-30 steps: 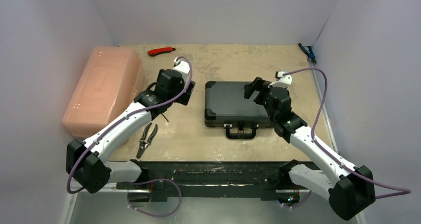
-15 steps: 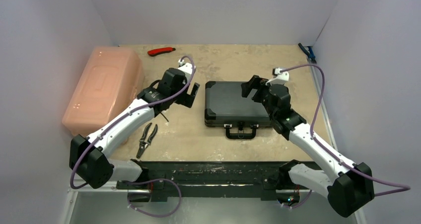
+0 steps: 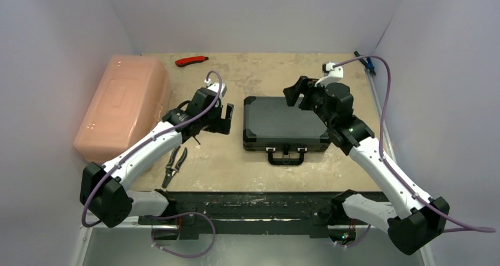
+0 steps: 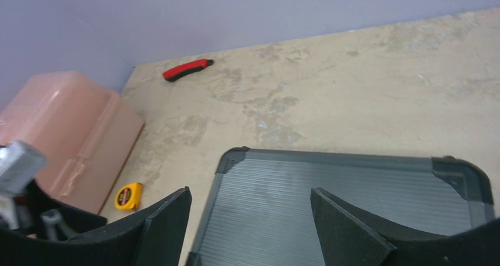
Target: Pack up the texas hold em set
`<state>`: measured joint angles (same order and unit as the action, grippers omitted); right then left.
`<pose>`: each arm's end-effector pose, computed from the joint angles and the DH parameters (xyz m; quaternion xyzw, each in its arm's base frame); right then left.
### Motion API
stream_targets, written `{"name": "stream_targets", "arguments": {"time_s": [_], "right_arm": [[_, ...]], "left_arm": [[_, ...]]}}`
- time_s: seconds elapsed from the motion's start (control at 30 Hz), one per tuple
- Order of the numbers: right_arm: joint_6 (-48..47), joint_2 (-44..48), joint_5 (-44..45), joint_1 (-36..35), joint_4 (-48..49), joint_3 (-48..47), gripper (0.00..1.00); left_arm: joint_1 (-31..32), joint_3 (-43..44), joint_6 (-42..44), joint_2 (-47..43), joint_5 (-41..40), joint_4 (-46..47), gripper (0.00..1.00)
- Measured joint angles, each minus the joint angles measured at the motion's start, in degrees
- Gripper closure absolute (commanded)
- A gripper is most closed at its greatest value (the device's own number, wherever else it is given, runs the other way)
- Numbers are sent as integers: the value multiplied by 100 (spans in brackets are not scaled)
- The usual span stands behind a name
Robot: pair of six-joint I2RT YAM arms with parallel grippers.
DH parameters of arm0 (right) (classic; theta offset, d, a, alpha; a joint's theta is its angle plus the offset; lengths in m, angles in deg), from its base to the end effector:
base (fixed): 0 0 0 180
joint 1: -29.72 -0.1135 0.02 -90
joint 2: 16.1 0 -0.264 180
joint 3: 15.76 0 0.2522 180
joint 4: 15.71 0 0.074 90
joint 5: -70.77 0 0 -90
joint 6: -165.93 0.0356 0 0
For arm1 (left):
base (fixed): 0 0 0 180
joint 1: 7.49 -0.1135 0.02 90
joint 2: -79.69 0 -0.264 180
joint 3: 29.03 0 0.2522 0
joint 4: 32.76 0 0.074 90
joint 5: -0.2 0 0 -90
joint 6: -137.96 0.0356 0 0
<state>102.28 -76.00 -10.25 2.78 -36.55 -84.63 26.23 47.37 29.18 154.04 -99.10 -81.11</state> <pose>0.2196 0.1054 0.3588 0.0453 0.7743 0.2274 0.5888 0.2329 -0.1486 0.2978 0.0904 0.9212 -0.0966 0.3660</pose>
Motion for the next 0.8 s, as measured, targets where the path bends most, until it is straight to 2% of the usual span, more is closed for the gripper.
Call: {"name": "stream_targets", "arguments": {"time_s": [0.07,0.1,0.33,0.63,0.7,0.8], "right_arm": [[-48,-66,-275,0,-74,-221,23],[-61,-107,-448,0,-72,-319,35],[-46,-433,-1589,-39,7,-444,59],[-44,-1224,-2184,-240,201,-516,96],[-50,-1423,-2214,-271,236,-586,100],[-42,-1762,-2227,-306,343,-678,100]], "left_arm": [[0,-188,-177,-33,48,46,18],[0,-293,-278,-33,87,72,19],[0,-831,-713,-35,210,258,25],[0,-1360,-933,-20,258,704,30],[0,-1403,-933,13,258,798,32],[0,-1478,-931,125,260,1001,34]]}}
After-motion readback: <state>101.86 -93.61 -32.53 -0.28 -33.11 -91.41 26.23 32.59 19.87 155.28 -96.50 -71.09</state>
